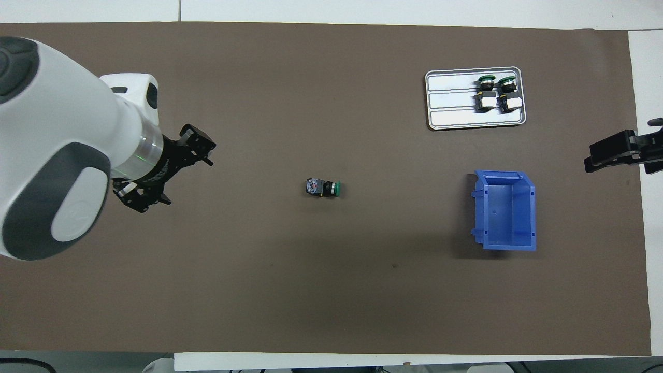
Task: Place and press button with both arms
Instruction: 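Lower the left gripper onto the top of the green item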
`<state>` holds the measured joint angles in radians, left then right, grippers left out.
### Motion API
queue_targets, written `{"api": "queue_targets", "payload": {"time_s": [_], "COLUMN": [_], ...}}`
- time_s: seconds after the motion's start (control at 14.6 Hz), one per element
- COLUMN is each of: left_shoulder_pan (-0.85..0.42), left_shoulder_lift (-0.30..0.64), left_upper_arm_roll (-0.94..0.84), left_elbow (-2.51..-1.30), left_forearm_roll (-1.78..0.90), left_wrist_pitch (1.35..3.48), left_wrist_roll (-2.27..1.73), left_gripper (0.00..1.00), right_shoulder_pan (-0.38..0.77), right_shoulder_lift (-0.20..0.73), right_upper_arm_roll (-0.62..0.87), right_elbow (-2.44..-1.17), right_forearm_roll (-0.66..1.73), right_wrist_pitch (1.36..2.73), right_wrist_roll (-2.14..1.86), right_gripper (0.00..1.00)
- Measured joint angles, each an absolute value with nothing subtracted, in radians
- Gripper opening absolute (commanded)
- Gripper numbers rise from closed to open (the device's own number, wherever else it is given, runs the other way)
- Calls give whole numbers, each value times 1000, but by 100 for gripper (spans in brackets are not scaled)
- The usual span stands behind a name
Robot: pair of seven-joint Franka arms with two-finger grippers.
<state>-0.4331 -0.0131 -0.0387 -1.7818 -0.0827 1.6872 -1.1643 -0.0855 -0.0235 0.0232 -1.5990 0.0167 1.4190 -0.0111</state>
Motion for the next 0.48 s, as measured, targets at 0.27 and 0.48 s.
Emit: {"api": "queue_targets", "payload": {"time_s": [0.27, 0.48], "left_shoulder_pan": [-529, -605], "left_shoulder_lift": [57, 123], "left_upper_arm_roll": [-39, -39], "left_elbow": [-1798, -1799], "left_forearm_roll": [-92, -92], "left_wrist_pitch": [1812, 1883], "left_wrist_roll": [-1412, -1574], "left_gripper": [100, 100], "right_shoulder_pan": [-84, -84], "right_shoulder_lift": [-28, -28], "right_upper_arm_roll": [25, 30], "right_elbow": [-1601, -1601], "right_forearm_roll": [17, 17], "right_wrist_pitch": [1419, 1419], "right_wrist_roll": [-11, -11], "right_gripper": [99, 99]}}
